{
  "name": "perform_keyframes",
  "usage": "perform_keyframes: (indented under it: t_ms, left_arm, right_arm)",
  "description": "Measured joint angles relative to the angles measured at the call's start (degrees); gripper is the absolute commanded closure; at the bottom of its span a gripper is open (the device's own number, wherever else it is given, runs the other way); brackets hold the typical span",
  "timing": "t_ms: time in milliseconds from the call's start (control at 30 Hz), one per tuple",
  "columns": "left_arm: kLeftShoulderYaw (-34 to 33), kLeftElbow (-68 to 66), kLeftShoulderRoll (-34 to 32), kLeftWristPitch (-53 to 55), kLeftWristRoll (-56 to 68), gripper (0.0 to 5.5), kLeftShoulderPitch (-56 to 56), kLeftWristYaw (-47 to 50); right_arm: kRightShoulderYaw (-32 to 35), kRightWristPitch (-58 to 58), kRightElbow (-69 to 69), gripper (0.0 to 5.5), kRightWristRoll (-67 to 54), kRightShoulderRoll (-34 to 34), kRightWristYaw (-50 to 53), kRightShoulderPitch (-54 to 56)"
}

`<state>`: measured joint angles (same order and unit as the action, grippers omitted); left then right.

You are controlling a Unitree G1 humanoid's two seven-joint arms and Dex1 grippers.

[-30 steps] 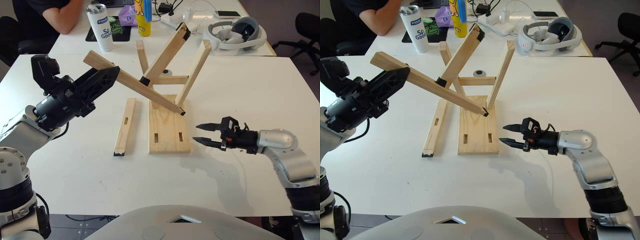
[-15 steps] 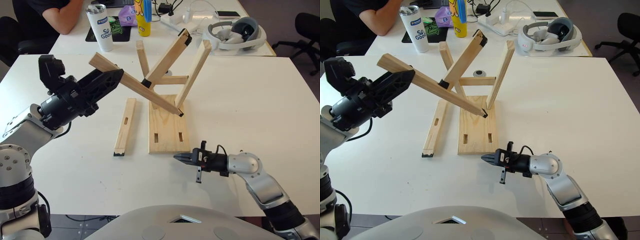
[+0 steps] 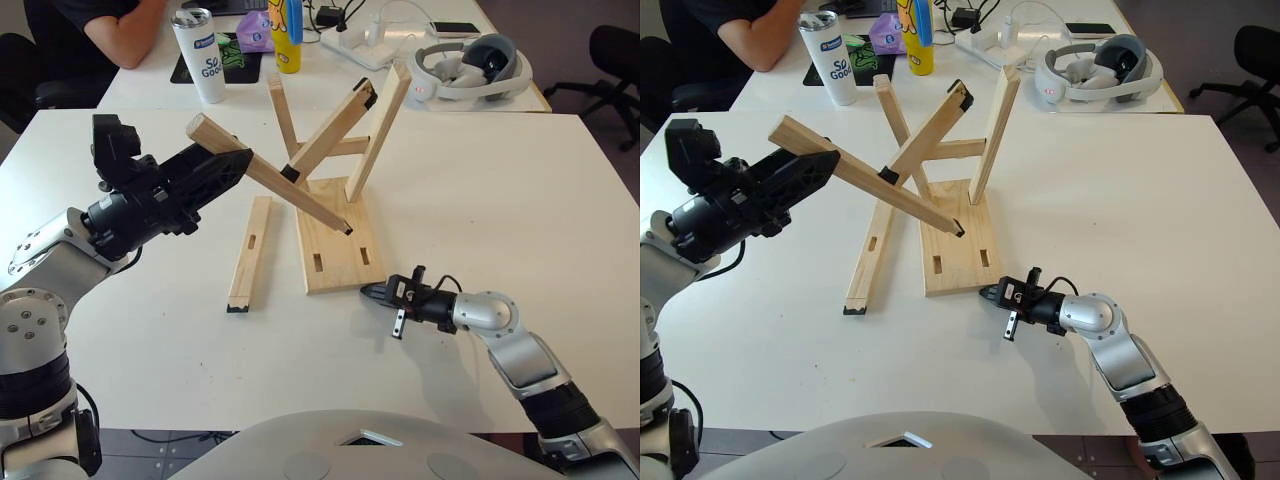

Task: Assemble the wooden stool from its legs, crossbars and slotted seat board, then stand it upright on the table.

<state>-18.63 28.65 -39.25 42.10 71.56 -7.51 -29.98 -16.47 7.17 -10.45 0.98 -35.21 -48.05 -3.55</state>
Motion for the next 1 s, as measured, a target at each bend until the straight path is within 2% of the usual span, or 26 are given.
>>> perform_keyframes:
  t_ms: [233,567,1000]
  left_arm:
    - [5.26,0.61,0.24,-2.16,-9.49,3.45,1.25,-4.86]
    - [6.64,0.04,0.2,-5.59,-17.34,3.45,1.12,-9.53]
    - [8.32,-0.07,-0.64,-5.13,-19.08,3.45,0.71,-11.85]
  right_arm:
    - [0.96,1.63,2.69,5.5,-0.36,0.69,0.78,2.65]
    - [0.99,0.74,4.26,5.5,-0.83,0.39,-0.62,3.58]
    - [1.0,0.92,4.4,5.5,-0.97,0.19,-0.75,3.67]
